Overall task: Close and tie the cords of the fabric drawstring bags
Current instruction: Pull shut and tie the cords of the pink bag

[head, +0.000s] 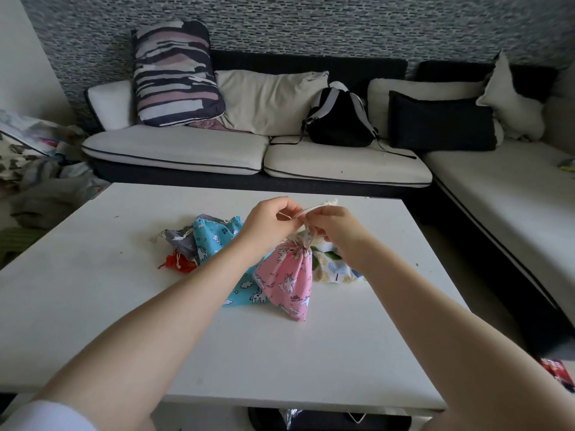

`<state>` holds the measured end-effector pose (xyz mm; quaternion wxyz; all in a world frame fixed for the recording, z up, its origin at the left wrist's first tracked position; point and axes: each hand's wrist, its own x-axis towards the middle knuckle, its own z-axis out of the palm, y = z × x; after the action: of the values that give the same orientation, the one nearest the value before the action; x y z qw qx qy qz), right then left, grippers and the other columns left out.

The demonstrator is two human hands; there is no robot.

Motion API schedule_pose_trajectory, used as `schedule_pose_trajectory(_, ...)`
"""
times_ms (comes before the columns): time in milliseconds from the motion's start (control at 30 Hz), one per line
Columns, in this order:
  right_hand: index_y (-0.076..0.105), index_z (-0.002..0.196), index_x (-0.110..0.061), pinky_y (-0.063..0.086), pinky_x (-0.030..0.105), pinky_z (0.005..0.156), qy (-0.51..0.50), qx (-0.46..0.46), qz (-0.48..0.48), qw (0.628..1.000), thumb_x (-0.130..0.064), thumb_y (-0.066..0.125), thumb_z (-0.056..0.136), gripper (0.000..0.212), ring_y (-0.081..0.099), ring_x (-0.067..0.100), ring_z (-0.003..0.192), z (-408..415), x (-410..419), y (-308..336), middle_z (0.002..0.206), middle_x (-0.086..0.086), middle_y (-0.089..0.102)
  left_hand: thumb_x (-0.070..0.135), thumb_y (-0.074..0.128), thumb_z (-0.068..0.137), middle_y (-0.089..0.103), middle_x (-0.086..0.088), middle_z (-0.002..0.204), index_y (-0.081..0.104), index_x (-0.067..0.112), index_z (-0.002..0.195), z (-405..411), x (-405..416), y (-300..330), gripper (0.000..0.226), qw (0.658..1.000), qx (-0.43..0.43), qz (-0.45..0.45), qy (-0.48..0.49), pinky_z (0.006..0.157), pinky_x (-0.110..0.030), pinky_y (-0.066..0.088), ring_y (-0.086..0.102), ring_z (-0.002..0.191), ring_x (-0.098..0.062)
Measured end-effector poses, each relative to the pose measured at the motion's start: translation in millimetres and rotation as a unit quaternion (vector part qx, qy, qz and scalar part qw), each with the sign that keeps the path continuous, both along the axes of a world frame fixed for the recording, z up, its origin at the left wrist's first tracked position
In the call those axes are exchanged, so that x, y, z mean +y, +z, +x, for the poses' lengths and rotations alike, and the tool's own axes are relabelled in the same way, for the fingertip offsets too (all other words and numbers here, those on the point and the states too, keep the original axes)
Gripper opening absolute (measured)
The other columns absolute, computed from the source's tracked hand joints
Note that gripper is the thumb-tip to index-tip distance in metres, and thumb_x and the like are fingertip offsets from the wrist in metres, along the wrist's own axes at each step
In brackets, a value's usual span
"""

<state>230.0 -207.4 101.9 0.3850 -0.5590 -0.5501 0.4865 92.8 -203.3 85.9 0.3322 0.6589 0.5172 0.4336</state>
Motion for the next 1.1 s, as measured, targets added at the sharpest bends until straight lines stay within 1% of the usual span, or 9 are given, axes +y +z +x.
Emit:
schedule_pose_trajectory(167, 0.061, 0.087, -0.003, 0.033, 0.010, 0.035, -0.016, 0.006, -0.024, 1.000, 0.005, 0.043, 0.089, 0.020, 0.039, 0.010, 0.053, 1.6, 6.5, 1.7, 0.063, 0.006, 0.048, 0.014, 0.067, 0.082, 0.063, 0.011, 0.075, 0.071, 0.021, 0.079, -2.6, 1.6, 4.5, 0.009, 0.987, 0.148, 0.054, -0.016, 0.070, -0.019, 0.043, 0.057, 0.075, -0.010)
schedule_pose_trajectory(267, 0.059, 0.076, -0.005, 0.029, 0.020, 0.041, -0.031, 0.036, -0.089, 0.995, -0.007, 0.045, 0.091, 0.020, 0.037, 0.014, 0.048, -2.3, 9.5, 1.2, 0.058, 0.007, 0.047, 0.012, 0.066, 0.082, 0.064, 0.007, 0.079, 0.073, 0.014, 0.086, 0.4, 5.2, 7.1, 0.008, 0.978, 0.174, 0.114, 0.019, 0.068, -0.018, 0.042, 0.055, 0.075, -0.010)
schedule_pose_trajectory(467, 0.061, 0.070, -0.014, 0.034, 0.013, 0.034, -0.055, 0.025, -0.085, 0.995, -0.013, 0.048, 0.090, 0.024, 0.046, 0.012, 0.050, -0.9, 11.0, 11.2, 0.060, 0.000, 0.062, 0.021, 0.066, 0.083, 0.066, 0.008, 0.079, 0.073, 0.017, 0.087, 8.5, 6.6, 12.7, 0.009, 0.993, 0.099, 0.065, -0.002, 0.063, -0.006, 0.038, 0.054, 0.070, -0.004)
schedule_pose_trajectory(633, 0.066, 0.066, -0.022, 0.038, 0.019, 0.051, -0.102, -0.045, 0.104, 0.988, -0.010, 0.061, 0.083, 0.021, 0.048, 0.008, 0.057, -1.0, 14.7, 11.0, 0.059, -0.012, 0.060, 0.025, 0.053, 0.092, 0.069, 0.006, 0.088, 0.068, 0.023, 0.085, 9.9, 5.7, 12.7, 0.017, 0.997, -0.066, -0.043, -0.025, 0.081, -0.025, 0.044, 0.060, 0.084, -0.006)
schedule_pose_trajectory(733, 0.062, 0.077, -0.015, 0.049, 0.026, 0.074, -0.120, 0.189, 0.045, 0.973, -0.002, 0.058, 0.086, 0.017, 0.057, 0.013, 0.071, -5.4, 17.2, 13.0, 0.073, 0.000, 0.065, 0.020, 0.048, 0.094, 0.067, 0.006, 0.085, 0.063, 0.022, 0.073, 15.5, 12.2, 12.6, 0.025, 0.951, -0.281, -0.126, 0.022, 0.075, -0.028, 0.041, 0.059, 0.082, -0.008)
schedule_pose_trajectory(867, 0.052, 0.093, -0.004, 0.052, 0.038, 0.087, -0.213, 0.441, -0.063, 0.869, 0.007, 0.040, 0.092, 0.017, 0.054, 0.019, 0.064, 18.3, 31.3, -0.1, 0.070, 0.010, 0.052, 0.019, 0.045, 0.096, 0.065, 0.001, 0.083, 0.056, 0.017, 0.073, -8.1, 27.2, 7.2, 0.025, 0.862, -0.453, -0.192, 0.122, 0.064, -0.023, 0.040, 0.059, 0.075, -0.011)
schedule_pose_trajectory(967, 0.051, 0.093, -0.005, 0.051, 0.032, 0.063, -0.246, 0.448, -0.108, 0.853, 0.005, 0.033, 0.093, 0.021, 0.043, 0.017, 0.058, 31.9, 38.2, -12.6, 0.069, 0.009, 0.045, 0.012, 0.050, 0.093, 0.066, -0.002, 0.079, 0.060, 0.012, 0.076, -23.9, 26.8, -2.4, 0.019, 0.896, -0.368, -0.180, 0.170, 0.056, -0.017, 0.039, 0.059, 0.067, -0.011)
schedule_pose_trajectory(1033, 0.052, 0.079, -0.011, 0.040, 0.024, 0.051, -0.226, 0.364, -0.099, 0.898, 0.001, 0.037, 0.093, 0.024, 0.036, 0.014, 0.050, 24.8, 40.2, -14.6, 0.063, 0.006, 0.045, 0.009, 0.057, 0.089, 0.067, -0.003, 0.073, 0.061, 0.009, 0.085, -20.6, 26.3, -9.5, 0.005, 0.943, -0.249, -0.131, 0.179, 0.050, -0.013, 0.039, 0.059, 0.060, -0.011)
schedule_pose_trajectory(1100, 0.053, 0.072, -0.015, 0.028, 0.020, 0.044, -0.171, 0.240, -0.059, 0.954, 0.004, 0.037, 0.089, 0.030, 0.031, 0.011, 0.045, 15.5, 42.5, -12.6, 0.060, 0.004, 0.046, 0.009, 0.062, 0.085, 0.068, -0.005, 0.070, 0.050, 0.009, 0.101, -17.9, 28.3, -14.0, 0.020, 0.962, -0.169, -0.080, 0.198, 0.052, -0.018, 0.043, 0.061, 0.058, -0.014)
